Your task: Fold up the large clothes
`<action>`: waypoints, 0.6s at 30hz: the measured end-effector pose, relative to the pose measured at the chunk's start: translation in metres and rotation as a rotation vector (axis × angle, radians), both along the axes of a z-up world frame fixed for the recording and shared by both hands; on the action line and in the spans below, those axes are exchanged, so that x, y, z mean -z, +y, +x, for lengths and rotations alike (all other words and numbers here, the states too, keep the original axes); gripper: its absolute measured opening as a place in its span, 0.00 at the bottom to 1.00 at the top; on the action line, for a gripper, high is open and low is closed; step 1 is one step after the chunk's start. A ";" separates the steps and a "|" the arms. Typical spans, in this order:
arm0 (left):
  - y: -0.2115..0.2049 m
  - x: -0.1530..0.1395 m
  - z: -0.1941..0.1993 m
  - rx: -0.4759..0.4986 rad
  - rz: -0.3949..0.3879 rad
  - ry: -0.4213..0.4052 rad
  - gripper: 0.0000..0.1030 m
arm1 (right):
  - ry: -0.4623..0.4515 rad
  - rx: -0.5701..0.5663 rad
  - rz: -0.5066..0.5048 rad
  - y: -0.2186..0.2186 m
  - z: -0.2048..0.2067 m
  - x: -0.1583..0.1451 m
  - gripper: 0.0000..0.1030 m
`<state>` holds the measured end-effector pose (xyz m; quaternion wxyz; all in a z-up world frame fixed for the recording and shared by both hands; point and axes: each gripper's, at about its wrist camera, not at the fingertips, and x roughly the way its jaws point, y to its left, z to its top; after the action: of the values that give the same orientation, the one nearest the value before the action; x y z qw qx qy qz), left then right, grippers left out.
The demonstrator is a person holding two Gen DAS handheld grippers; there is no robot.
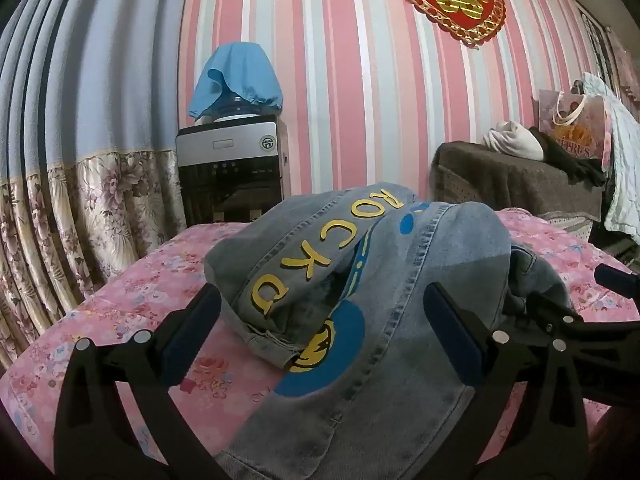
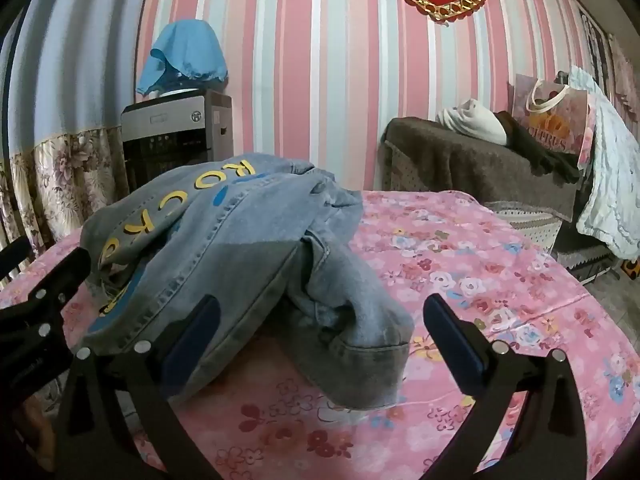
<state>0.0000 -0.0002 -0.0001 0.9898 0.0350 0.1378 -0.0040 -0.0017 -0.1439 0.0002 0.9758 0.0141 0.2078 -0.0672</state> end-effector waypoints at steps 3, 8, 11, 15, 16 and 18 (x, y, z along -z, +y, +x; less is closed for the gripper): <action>0.000 0.000 0.000 0.000 -0.005 0.000 0.97 | -0.005 0.001 -0.001 -0.001 -0.001 0.000 0.98; 0.000 0.000 0.000 0.000 -0.006 0.002 0.97 | 0.004 -0.001 -0.017 0.001 0.000 0.000 0.98; 0.000 0.000 0.000 0.000 -0.007 0.002 0.97 | 0.003 -0.001 -0.016 0.002 0.000 0.001 0.98; 0.000 0.000 0.000 0.000 -0.007 0.003 0.97 | 0.001 0.000 -0.017 0.003 -0.001 0.004 0.98; 0.000 0.000 0.000 0.000 -0.008 0.002 0.97 | 0.000 -0.001 -0.016 0.003 -0.001 0.004 0.98; 0.000 0.000 0.000 0.000 -0.009 0.004 0.97 | 0.000 -0.001 -0.015 0.003 -0.001 0.006 0.98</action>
<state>0.0002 0.0002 0.0000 0.9897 0.0308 0.1396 -0.0047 -0.0028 -0.1411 -0.0058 0.9759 0.0066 0.2072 -0.0682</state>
